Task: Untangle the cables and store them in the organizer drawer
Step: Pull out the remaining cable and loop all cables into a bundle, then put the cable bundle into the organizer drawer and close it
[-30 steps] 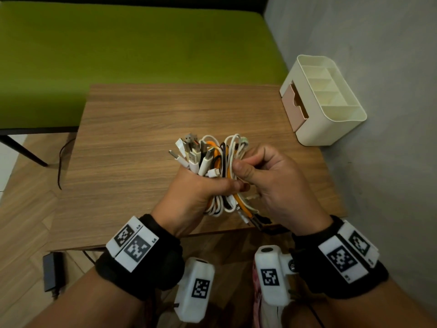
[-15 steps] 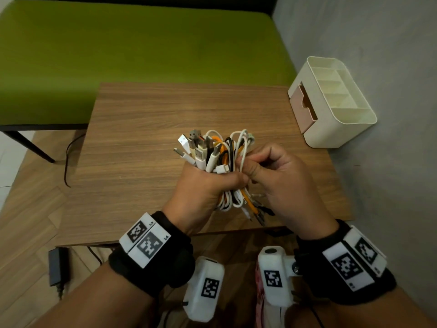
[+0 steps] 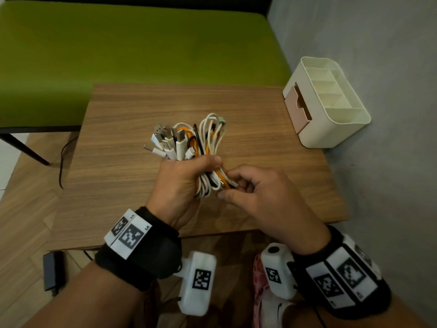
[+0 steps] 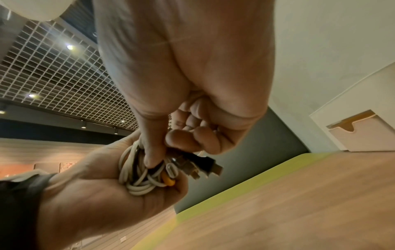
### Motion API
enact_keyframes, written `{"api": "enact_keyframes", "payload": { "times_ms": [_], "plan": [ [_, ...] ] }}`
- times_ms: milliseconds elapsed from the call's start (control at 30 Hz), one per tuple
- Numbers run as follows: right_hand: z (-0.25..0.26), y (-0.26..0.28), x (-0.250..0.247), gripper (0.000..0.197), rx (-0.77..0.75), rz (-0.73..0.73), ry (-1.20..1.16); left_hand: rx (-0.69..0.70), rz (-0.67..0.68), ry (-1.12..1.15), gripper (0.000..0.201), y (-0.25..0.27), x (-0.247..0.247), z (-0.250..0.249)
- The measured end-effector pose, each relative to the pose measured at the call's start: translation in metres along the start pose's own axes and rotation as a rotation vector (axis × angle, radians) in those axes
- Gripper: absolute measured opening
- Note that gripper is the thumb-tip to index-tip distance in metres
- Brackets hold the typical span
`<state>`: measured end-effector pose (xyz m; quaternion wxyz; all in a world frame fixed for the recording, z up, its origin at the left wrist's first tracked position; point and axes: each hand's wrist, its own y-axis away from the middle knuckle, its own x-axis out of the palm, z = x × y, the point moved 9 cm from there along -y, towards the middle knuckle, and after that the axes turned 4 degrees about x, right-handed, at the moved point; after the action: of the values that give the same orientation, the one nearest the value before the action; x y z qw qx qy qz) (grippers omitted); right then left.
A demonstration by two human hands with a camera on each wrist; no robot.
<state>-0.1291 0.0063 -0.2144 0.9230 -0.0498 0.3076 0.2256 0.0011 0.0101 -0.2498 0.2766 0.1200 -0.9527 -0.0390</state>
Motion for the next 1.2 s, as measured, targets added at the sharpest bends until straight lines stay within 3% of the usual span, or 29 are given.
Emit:
{"api": "enact_keyframes", "payload": {
  "times_ms": [133, 200, 267, 333, 433, 567, 667, 733, 833, 1000, 1200],
  "plan": [
    [-0.005, -0.003, 0.005, 0.011, 0.056, 0.029, -0.018, 0.007, -0.031, -0.034, 0.019, -0.001, -0.006, 0.000],
    [-0.008, -0.004, 0.013, 0.016, 0.065, 0.052, 0.063, 0.073, -0.041, -0.215, 0.024, -0.002, -0.009, -0.006],
    [-0.010, -0.005, 0.022, 0.008, 0.066, 0.080, 0.191, 0.143, -0.006, -0.429, 0.026, -0.001, -0.004, -0.013],
    [-0.013, -0.004, 0.026, 0.014, 0.082, 0.102, 0.276, 0.162, 0.019, -0.513, 0.024, -0.001, 0.000, -0.012],
    [-0.011, -0.004, 0.022, 0.019, 0.060, 0.156, 0.317, 0.081, -0.038, -0.394, 0.021, -0.004, -0.008, -0.002],
    [-0.025, -0.011, 0.003, 0.049, 0.047, 0.258, 0.405, 0.028, -0.051, -0.181, 0.022, -0.011, -0.010, 0.005],
    [-0.054, -0.020, -0.035, 0.053, 0.182, 0.155, 0.441, 0.031, -0.066, -0.183, 0.024, -0.012, -0.010, 0.006],
    [-0.068, -0.023, -0.072, 0.042, 0.241, -0.058, 0.428, 0.033, -0.052, -0.203, 0.023, -0.012, -0.007, 0.007],
    [-0.089, -0.019, -0.121, 0.048, 0.382, -0.336, 0.426, 0.032, -0.034, -0.231, 0.024, -0.012, -0.004, 0.012],
    [-0.116, -0.016, -0.133, 0.069, 0.591, -0.317, 0.482, 0.040, 0.024, -0.300, 0.019, -0.010, 0.007, 0.015],
    [-0.135, -0.023, -0.136, 0.071, 0.610, -0.353, 0.369, 0.038, 0.061, -0.334, 0.018, -0.004, 0.018, 0.023]
  ]
}}
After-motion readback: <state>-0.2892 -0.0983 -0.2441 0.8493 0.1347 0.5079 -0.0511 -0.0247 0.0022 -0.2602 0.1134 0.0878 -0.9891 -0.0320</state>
